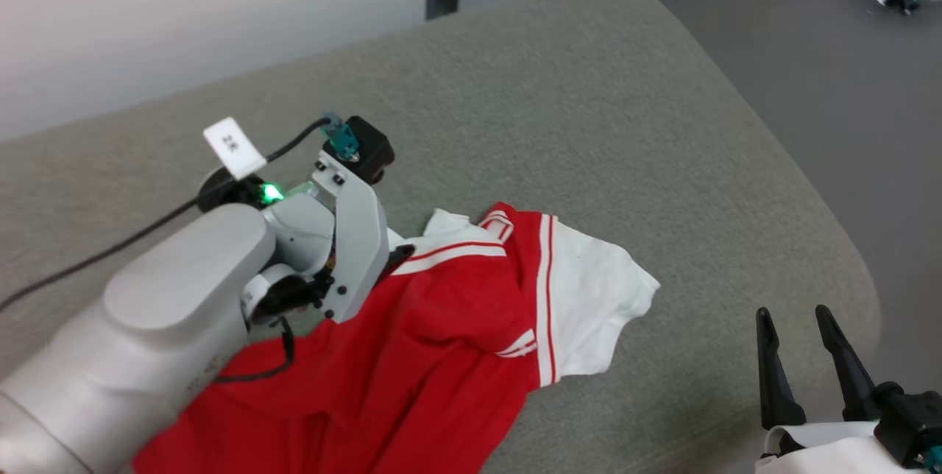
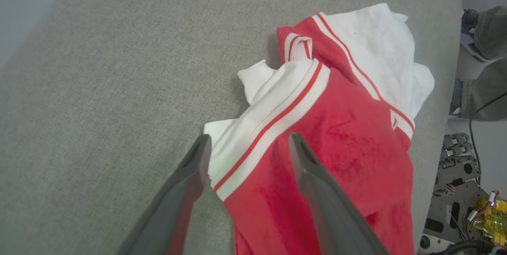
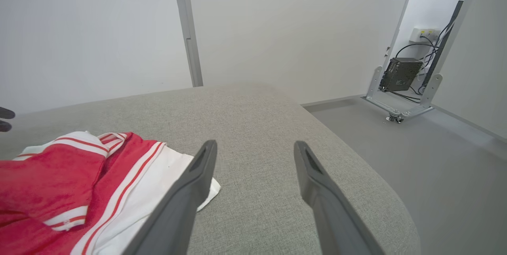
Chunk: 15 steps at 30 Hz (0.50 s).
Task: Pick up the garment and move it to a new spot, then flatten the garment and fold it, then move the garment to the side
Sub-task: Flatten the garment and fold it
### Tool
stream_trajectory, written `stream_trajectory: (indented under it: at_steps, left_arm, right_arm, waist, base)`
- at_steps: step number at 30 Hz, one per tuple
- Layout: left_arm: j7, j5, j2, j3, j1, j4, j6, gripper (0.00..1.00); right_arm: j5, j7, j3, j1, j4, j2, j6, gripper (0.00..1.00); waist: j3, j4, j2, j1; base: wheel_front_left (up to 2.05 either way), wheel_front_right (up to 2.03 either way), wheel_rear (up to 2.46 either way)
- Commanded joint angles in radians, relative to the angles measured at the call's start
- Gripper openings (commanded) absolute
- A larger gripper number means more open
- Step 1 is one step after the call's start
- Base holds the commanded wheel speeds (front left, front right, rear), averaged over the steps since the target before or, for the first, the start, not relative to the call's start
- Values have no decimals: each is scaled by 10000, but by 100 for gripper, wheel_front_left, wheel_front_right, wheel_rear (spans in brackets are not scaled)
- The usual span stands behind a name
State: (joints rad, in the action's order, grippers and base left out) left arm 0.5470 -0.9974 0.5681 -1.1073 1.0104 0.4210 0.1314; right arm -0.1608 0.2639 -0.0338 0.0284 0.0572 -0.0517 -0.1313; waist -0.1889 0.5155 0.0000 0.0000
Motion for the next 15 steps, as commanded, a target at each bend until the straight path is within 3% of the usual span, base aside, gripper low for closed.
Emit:
stream_trajectory:
  at_steps: [1, 6, 15]
  left_arm:
    - [105, -76, 67, -254, 256, 96, -14, 100]
    - [429, -308, 304, -1066, 942, 447, -14, 100]
    - [1070, -551, 29, -1589, 1670, 1543, -14, 100]
  right_arm:
    - [-93, 7, 34, -134, 31, 26, 11, 100]
    - [-253, 7, 143, -242, 87, 25, 11, 100]
    - [-616, 7, 101, -354, 67, 25, 11, 100]
  waist:
    - [-396, 373, 0, 0]
    - [-712, 561, 0, 0]
    - [-1286, 640, 0, 0]
  base:
    - [0, 0, 0]
    - [0, 0, 0]
    - [0, 0, 0]
